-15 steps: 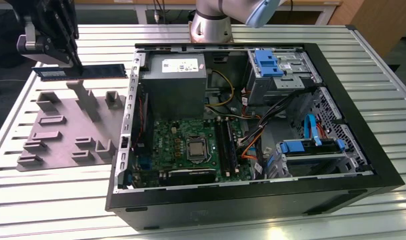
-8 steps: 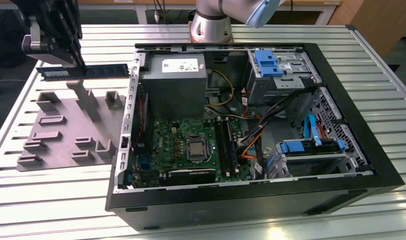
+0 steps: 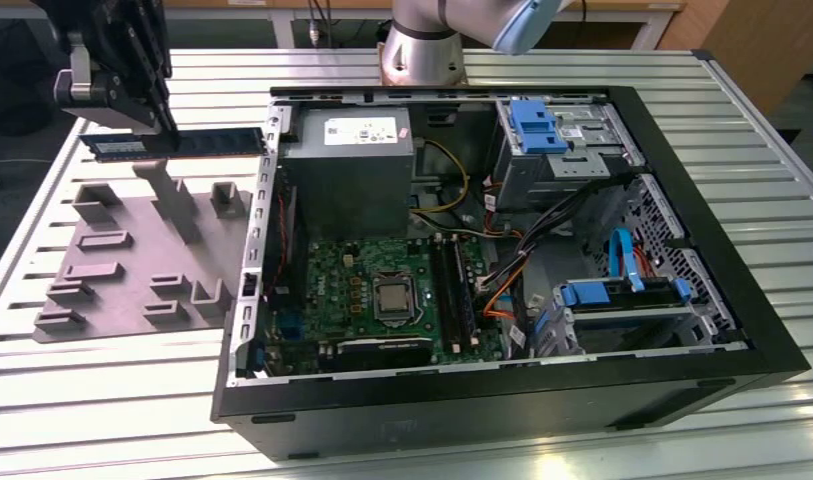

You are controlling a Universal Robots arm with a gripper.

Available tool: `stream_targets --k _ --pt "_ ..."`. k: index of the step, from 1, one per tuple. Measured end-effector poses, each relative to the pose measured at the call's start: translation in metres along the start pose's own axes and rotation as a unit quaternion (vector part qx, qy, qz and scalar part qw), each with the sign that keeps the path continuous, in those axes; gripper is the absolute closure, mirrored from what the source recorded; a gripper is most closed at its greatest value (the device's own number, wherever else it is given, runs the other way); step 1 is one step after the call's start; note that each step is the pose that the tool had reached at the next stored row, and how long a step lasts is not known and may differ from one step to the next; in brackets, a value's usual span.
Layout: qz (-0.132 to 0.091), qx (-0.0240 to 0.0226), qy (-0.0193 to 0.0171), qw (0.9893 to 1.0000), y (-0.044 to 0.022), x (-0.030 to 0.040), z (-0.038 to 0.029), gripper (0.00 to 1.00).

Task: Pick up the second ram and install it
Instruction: 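Pick up the second ram and move it above second insertion slot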

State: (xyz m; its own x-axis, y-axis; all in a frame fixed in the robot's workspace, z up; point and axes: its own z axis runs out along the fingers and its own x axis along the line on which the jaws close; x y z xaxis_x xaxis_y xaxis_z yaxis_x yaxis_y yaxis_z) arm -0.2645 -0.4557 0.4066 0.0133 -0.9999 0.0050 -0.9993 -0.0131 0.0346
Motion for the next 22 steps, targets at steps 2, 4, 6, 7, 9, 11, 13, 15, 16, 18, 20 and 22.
stream_targets --k 2,4,6,7,9,11,13,15,16,18,20,22 --pt "0.0 0.0 0.0 1.0 -0.0011 0.0 0.0 0.86" --pt "0.0 0.0 0.0 1.0 -0.0022 0.0 -0.0001 0.86" --pt "0.0 0.0 0.0 1.0 -0.0032 0.0 -0.0001 0.86" --pt "0.0 0.0 0.0 1.0 -0.0037 0.0 -0.0002 0.86" --pt "0.0 0.0 0.0 1.0 -0.0045 0.0001 -0.0002 0.86" --pt "0.0 0.0 0.0 1.0 -0.0054 0.0001 -0.0002 0.86" --pt "0.0 0.0 0.0 1.0 -0.0062 0.0001 -0.0002 0.86" --pt "0.0 0.0 0.0 1.0 -0.0071 0.0001 -0.0003 0.86" --pt "0.0 0.0 0.0 1.0 -0.0075 0.0001 -0.0002 0.86" --pt "0.0 0.0 0.0 1.0 -0.0084 0.0001 -0.0003 0.86" --pt "0.0 0.0 0.0 1.0 -0.0092 0.0001 -0.0003 0.86" --pt "0.0 0.0 0.0 1.0 -0.01 0.0001 -0.0003 0.86"
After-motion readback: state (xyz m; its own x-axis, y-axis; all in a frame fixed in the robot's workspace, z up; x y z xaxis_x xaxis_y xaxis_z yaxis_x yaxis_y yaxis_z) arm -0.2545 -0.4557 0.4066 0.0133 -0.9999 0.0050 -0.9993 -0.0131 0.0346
